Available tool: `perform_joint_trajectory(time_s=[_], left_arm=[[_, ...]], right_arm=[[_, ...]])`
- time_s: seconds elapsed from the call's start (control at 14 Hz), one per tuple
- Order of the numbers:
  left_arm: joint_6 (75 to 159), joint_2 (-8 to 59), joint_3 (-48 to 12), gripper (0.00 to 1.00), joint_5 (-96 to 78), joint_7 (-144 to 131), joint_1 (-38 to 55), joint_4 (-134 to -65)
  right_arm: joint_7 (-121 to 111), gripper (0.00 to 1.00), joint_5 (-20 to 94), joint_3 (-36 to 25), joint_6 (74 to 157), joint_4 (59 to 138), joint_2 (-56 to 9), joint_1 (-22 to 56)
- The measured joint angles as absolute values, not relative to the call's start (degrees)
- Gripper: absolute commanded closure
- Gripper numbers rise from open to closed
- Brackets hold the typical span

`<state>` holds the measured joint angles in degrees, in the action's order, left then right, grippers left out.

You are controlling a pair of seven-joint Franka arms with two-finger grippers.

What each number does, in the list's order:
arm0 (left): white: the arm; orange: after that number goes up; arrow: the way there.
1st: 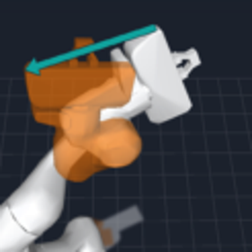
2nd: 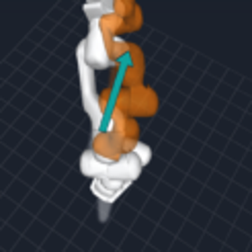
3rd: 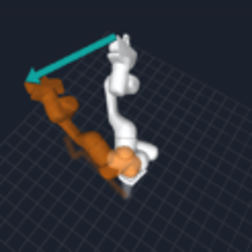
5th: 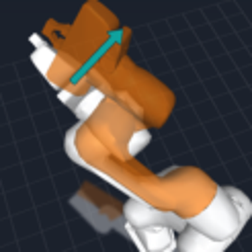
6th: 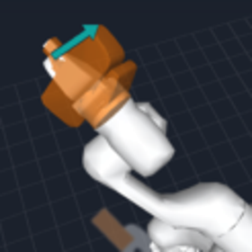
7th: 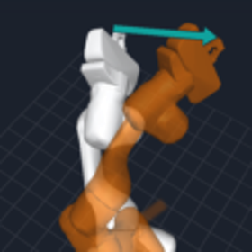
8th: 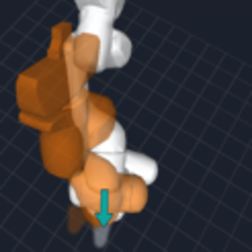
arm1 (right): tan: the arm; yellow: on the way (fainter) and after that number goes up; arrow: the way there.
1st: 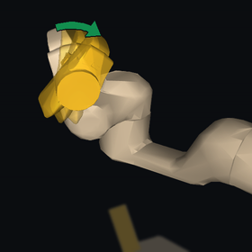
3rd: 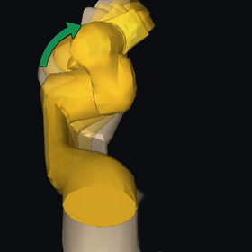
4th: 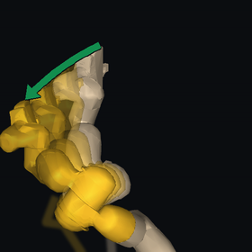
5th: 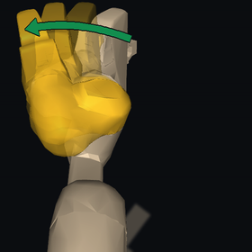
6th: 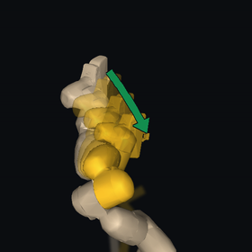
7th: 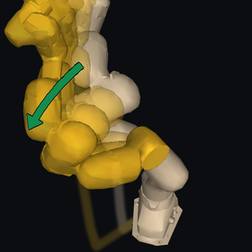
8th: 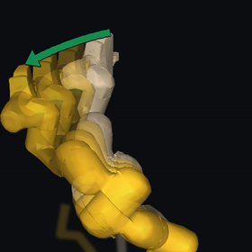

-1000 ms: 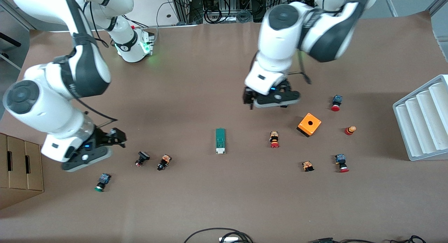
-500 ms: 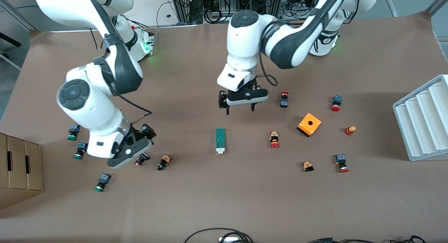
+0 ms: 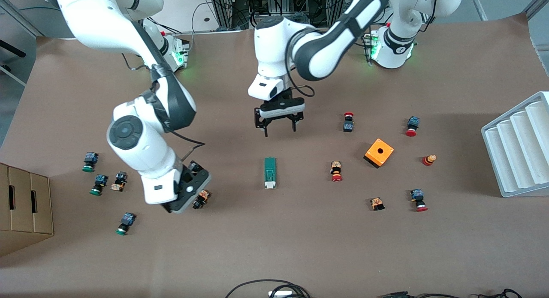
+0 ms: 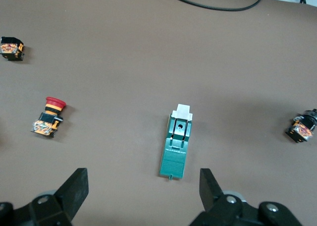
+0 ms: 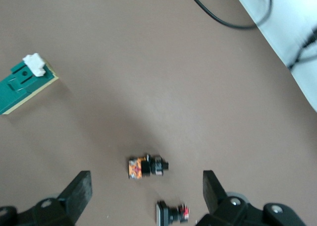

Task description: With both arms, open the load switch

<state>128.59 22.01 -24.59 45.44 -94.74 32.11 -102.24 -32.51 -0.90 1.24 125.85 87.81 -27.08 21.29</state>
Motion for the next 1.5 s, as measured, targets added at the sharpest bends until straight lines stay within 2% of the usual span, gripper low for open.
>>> perform_joint_trajectory(time_s=[0.5,1.14,1.5], left_arm=[[129.7,30.3,-24.6,0.02,67.8,-116.1,35.4,-102.4],[129.3,38.0,-24.6,0.04,89.4,-132.3,37.4,-102.5],[123.0,41.9,-24.5,0.04,94.7,-134.1,39.2,-102.2]], right_arm=[[-36.8,0.00,-0.9,-0.1,126.7,80.3,-34.8,28.8],[-41.1,0.00,-0.9,-7.4,130.1,78.8,-39.7,38.6],[-41.2,0.00,-0.9,-8.9,132.2,78.6,-42.4,41.2]])
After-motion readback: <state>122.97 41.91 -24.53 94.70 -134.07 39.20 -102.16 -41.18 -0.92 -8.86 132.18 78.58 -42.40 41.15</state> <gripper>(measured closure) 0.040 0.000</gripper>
